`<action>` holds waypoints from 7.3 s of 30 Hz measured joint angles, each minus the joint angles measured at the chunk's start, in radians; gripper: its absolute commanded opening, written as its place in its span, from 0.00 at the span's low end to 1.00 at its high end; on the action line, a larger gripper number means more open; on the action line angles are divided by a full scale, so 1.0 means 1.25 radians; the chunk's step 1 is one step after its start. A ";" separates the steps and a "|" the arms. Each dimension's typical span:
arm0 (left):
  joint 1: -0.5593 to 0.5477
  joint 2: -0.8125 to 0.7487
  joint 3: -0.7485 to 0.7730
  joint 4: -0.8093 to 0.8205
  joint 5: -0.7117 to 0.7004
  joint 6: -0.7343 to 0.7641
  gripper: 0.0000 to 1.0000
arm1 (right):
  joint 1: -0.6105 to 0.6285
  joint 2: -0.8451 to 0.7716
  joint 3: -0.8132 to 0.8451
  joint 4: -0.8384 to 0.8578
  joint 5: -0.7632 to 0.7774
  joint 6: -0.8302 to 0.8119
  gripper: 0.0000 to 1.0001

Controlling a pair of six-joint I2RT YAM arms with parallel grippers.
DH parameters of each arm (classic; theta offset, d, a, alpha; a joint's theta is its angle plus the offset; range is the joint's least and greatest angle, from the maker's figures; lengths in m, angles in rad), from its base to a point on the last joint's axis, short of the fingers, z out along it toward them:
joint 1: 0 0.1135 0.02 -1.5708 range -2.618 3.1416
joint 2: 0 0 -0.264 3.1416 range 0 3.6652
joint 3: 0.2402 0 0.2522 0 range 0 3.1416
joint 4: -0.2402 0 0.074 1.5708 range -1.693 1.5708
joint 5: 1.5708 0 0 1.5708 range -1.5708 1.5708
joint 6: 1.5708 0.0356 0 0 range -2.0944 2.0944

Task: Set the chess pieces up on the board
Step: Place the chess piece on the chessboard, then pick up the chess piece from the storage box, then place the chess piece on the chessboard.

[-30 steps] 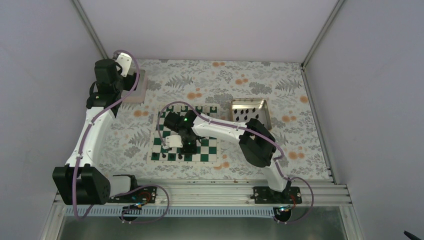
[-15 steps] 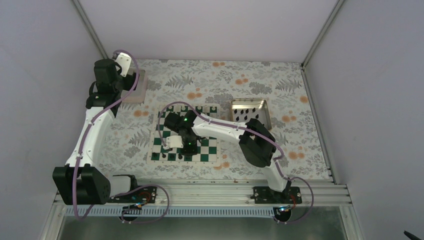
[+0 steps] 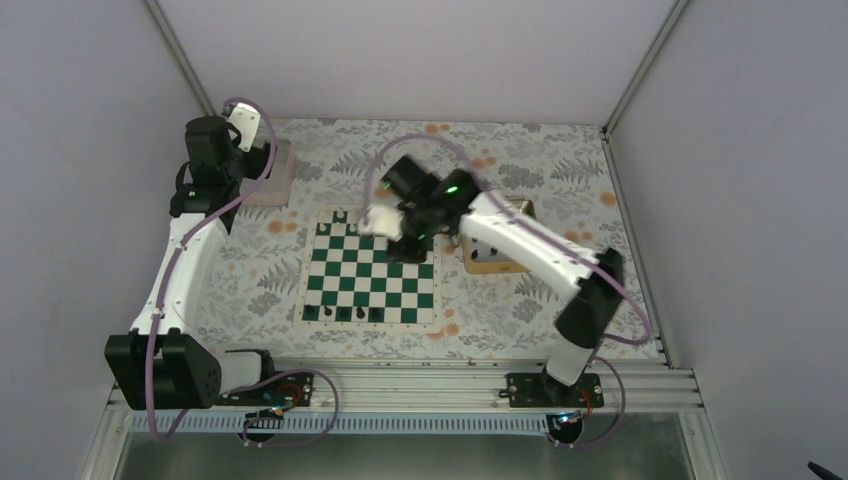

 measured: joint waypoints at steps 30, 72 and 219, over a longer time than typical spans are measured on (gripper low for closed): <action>0.002 0.031 0.017 0.002 -0.004 -0.003 1.00 | -0.517 0.096 -0.159 0.130 0.228 0.027 0.23; 0.003 0.061 0.031 -0.016 -0.002 -0.006 1.00 | -0.541 0.024 -0.325 0.132 0.207 -0.087 0.31; 0.006 0.087 0.031 -0.009 0.002 -0.003 1.00 | 0.046 0.124 -0.249 0.035 0.068 0.013 0.33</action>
